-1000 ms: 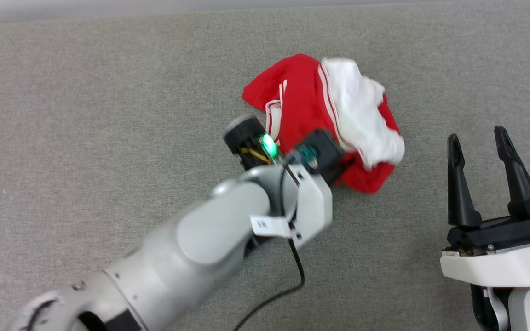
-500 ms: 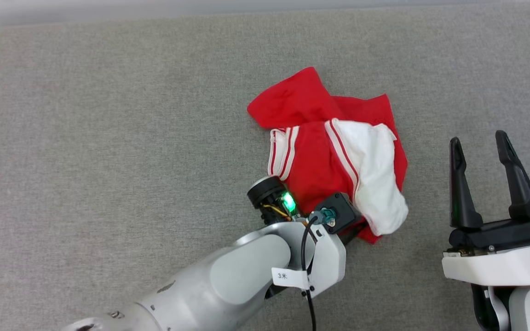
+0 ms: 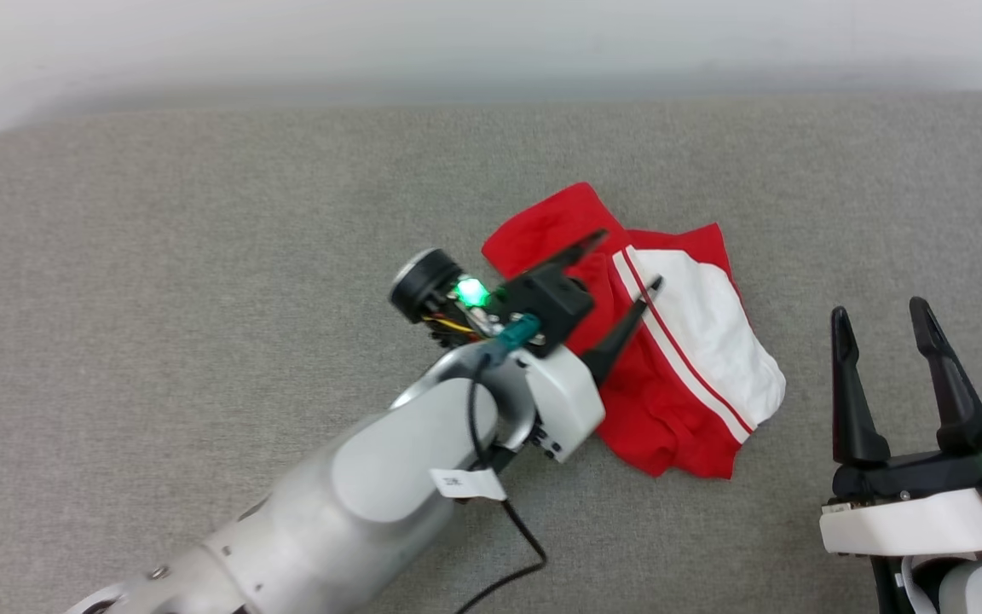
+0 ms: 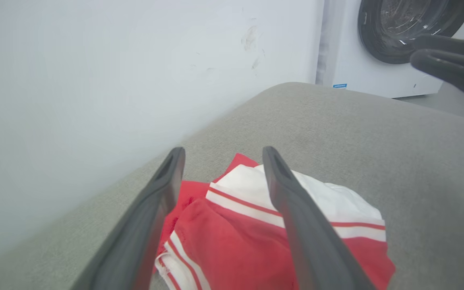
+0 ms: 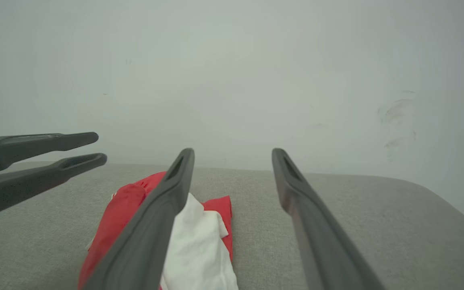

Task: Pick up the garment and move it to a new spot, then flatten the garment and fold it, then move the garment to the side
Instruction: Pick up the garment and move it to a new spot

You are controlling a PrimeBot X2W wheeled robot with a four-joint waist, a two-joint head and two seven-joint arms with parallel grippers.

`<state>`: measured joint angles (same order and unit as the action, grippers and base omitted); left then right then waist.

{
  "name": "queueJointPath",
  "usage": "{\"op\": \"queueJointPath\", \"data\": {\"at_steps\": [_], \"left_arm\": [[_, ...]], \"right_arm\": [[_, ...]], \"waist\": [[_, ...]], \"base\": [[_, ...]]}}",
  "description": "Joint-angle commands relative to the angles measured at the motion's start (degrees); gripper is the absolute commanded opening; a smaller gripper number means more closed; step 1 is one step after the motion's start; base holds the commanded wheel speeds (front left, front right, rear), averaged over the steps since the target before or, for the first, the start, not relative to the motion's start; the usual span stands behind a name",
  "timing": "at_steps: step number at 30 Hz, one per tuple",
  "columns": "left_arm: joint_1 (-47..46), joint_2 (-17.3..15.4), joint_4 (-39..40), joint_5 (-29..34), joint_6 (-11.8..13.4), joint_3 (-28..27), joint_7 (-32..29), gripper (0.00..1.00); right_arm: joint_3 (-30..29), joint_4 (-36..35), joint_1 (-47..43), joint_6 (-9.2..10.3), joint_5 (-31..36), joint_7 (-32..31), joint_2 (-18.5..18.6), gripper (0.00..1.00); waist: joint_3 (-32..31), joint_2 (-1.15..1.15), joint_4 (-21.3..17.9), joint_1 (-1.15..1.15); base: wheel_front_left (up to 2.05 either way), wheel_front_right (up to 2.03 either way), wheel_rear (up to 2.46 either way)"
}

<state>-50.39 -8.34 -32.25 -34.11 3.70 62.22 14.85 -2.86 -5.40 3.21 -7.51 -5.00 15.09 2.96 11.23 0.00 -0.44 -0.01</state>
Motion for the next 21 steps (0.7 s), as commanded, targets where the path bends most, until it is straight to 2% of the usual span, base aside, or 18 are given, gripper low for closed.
{"op": "queueJointPath", "data": {"at_steps": [1,5,6,13,17,21], "left_arm": [[1.53,-1.11,1.93,0.97,1.57,-1.68,0.38,1.0],[6.17,-4.74,8.68,4.17,5.89,-7.96,0.33,1.0],[6.17,-4.74,8.68,4.17,5.89,-7.96,0.33,1.0],[16.87,-8.77,17.47,8.53,11.23,-20.14,0.35,1.0],[23.56,-9.86,21.22,10.79,12.85,-27.56,0.36,1.0],[30.81,-10.2,23.86,12.82,12.67,-34.42,0.35,1.0]], "right_arm": [[0.03,0.21,-0.76,0.04,0.06,0.12,-0.15,1.0],[-0.22,0.63,-1.55,0.04,0.1,0.12,-0.14,1.0],[-0.22,0.63,-1.55,0.04,0.1,0.12,-0.14,1.0],[-0.82,1.43,-3.15,0.04,0.13,0.12,-0.14,1.0],[-0.92,1.77,-4.0,0.04,0.13,0.11,-0.14,1.0],[-0.97,2.2,-4.61,0.04,-0.26,0.11,-0.13,1.0]], "waist": [[-1.21,0.0,0.6,0.01],[-2.55,0.0,1.26,0.01],[-2.55,0.0,1.26,0.01],[-4.72,0.0,2.49,0.01],[-5.92,0.0,3.12,0.01],[-7.09,0.0,3.55,0.01]], "base": [[0.0,0.0,0.0],[0.0,0.0,0.0],[0.0,0.0,0.0],[0.0,0.0,0.0],[0.0,0.0,0.0],[0.0,0.0,0.0]]}}
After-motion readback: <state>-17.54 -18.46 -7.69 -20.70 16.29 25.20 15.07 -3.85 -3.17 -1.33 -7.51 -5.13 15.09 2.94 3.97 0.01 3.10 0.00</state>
